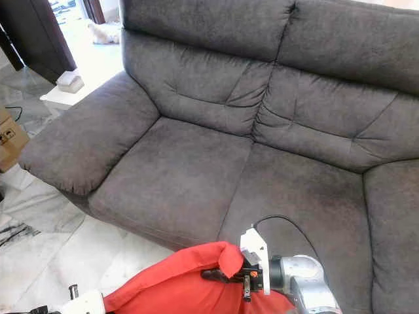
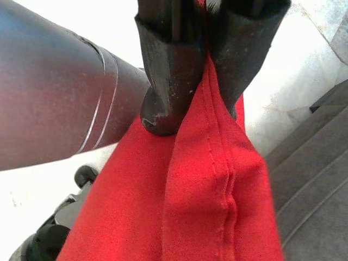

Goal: Move the pillow to the sofa from floor

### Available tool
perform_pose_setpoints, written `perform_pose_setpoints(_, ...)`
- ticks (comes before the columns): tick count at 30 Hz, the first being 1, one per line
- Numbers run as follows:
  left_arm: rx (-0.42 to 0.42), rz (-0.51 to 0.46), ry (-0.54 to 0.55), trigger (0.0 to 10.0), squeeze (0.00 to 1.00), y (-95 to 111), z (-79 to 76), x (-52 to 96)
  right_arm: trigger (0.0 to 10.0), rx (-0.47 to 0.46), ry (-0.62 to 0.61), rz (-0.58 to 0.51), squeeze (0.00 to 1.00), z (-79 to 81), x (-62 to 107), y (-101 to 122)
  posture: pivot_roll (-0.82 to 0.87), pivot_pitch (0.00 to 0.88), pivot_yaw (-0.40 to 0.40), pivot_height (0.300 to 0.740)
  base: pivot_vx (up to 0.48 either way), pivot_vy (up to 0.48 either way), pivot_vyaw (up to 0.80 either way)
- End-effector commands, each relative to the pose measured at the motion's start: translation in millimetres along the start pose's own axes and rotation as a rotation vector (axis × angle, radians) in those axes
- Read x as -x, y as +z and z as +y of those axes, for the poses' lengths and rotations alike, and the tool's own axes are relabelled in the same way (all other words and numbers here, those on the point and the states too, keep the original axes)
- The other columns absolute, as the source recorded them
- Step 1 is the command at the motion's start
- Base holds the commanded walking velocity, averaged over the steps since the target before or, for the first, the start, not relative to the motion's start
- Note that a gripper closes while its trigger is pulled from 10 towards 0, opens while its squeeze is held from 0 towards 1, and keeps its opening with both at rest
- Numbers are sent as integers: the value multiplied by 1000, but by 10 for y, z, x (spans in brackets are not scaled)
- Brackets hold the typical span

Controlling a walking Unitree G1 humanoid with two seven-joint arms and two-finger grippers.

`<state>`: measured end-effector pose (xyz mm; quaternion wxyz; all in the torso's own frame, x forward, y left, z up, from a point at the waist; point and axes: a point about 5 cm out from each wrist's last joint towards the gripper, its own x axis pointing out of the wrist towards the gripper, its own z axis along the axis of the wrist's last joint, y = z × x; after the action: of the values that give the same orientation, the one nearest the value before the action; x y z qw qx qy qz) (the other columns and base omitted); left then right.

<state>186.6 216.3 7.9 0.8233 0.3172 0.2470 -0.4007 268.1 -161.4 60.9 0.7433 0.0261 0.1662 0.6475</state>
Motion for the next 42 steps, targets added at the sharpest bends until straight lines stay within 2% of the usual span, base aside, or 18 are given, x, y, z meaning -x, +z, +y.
perform_pose_setpoints(1,-6,-4,-14,0,0,7,-48,-5,0,44,18,-46,0,12,-42,77,189,217,-40,737,0,0,0)
perform_pose_setpoints(8,-18,-16,21,0,0,71,-15,-17,0,32,8,-50,0,34,-59,20,186,208,-35,737,0,0,0)
perform_pose_setpoints(11,29,-52,91,0,0,156,52,-33,0,29,-40,-59,0,13,-67,-9,186,207,-35,737,0,0,0)
perform_pose_setpoints(14,41,-77,156,0,0,228,127,-41,0,46,-85,-64,0,-6,-101,-18,179,203,-35,737,0,0,0)
perform_pose_setpoints(15,68,-115,270,0,0,352,250,-67,0,48,-148,-88,0,-37,-144,-27,182,202,-36,737,0,0,0)
perform_pose_setpoints(16,68,-115,270,0,0,352,250,-67,0,48,-148,-88,0,-37,-144,-27,182,202,-36,737,0,0,0)
perform_pose_setpoints(17,101,-162,406,0,0,496,378,-86,0,62,-240,-94,0,-81,-187,-44,184,204,-39,737,0,0,0)
perform_pose_setpoints(18,115,-179,454,0,0,548,417,-91,0,74,-276,-91,0,-95,-199,-52,187,204,-41,737,0,0,0)
perform_pose_setpoints(20,168,-209,579,0,0,673,504,-105,3686,94,-371,-92,0,-123,-216,-78,192,206,-44,737,0,0,0)
perform_pose_setpoints(21,208,-238,621,4941,0,732,522,-113,10000,95,-408,-104,0,-125,-211,-91,193,210,-47,737,0,0,0)
perform_pose_setpoints(22,236,-256,645,4941,0,771,530,-116,10000,96,-432,-112,0,-126,-207,-100,193,210,-47,737,0,0,0)
perform_pose_setpoints(23,290,-288,693,10000,0,838,546,-119,10000,67,-501,-136,0,-147,-194,-120,188,210,-48,737,0,0,0)
perform_pose_setpoints(24,358,-321,726,10000,0,884,549,-128,10000,53,-553,-178,0,-155,-192,-114,181,213,-51,737,0,0,0)
perform_pose_setpoints(26,408,-346,754,10000,0,920,552,-133,10000,42,-608,-217,0,-159,-185,-107,180,217,-48,737,0,0,0)
perform_pose_setpoints(32,442,-378,773,10000,0,998,526,-160,10000,-7,-811,-354,0,-204,-134,-87,172,221,-48,737,0,0,0)
perform_pose_setpoints(35,452,-379,786,10000,0,1023,522,-157,10000,2,-852,-337,0,-202,-159,-103,163,223,-48,737,0,0,0)
perform_pose_setpoints(39,474,-396,805,10000,0,1032,539,-142,10000,-30,-913,-350,0,-244,-149,-97,166,224,-53,737,0,0,0)
perform_pose_setpoints(42,438,-374,816,10000,0,1026,550,-136,10000,-54,-983,-363,0,-300,-86,-80,165,223,-58,737,0,0,-800)
